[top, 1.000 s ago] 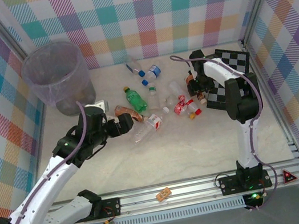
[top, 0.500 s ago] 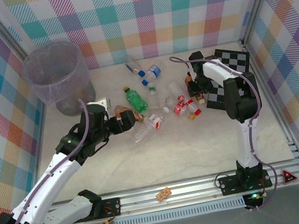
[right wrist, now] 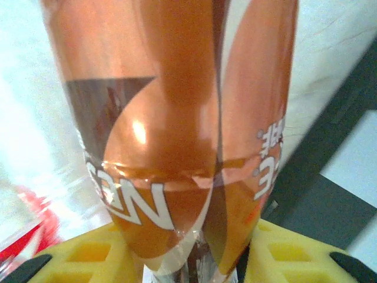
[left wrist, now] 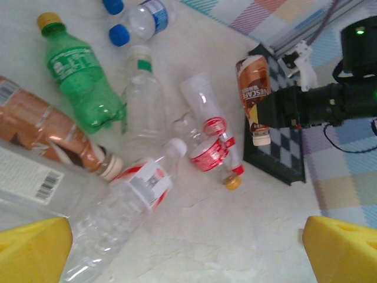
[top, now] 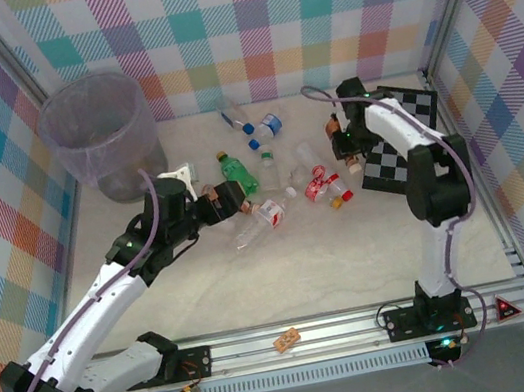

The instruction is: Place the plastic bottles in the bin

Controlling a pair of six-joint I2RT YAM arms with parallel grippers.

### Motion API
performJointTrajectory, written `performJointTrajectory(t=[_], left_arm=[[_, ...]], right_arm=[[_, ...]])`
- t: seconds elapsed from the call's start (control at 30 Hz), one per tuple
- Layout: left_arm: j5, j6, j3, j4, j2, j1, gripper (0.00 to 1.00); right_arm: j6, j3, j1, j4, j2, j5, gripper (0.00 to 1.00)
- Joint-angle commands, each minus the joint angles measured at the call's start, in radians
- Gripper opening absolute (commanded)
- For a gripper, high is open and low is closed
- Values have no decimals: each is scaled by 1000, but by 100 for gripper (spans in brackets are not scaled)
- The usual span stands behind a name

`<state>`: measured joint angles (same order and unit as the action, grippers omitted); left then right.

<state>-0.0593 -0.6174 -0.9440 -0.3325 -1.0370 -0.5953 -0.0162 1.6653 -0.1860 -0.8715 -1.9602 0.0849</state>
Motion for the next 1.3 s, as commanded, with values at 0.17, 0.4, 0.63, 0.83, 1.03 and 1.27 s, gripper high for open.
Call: performJointTrajectory(t=[0.17,0.4,0.63,0.83,1.03,1.27], left_arm=[[-157,-128,37,343,-39,-5,100],[-199,-170,39,436,-107,-4,100],[-236,-221,55,546,-176,-5,100],[-288,-265,64,641,-228,-5,99],[-314,-302,77,706,-265,-5,91],[-305,-295,70,678,-269,-5,70]], right_arm=[[-35,-125,-133,-10,270,-264,40],[-19,-223,-283,47,424,-521,40],[19,-266,-353,106,491,-697,40],[57,-255,-373,137,483,-726,40],[72,-244,-398,169,445,-713,41],[87,-240,-400,188,419,-685,41]])
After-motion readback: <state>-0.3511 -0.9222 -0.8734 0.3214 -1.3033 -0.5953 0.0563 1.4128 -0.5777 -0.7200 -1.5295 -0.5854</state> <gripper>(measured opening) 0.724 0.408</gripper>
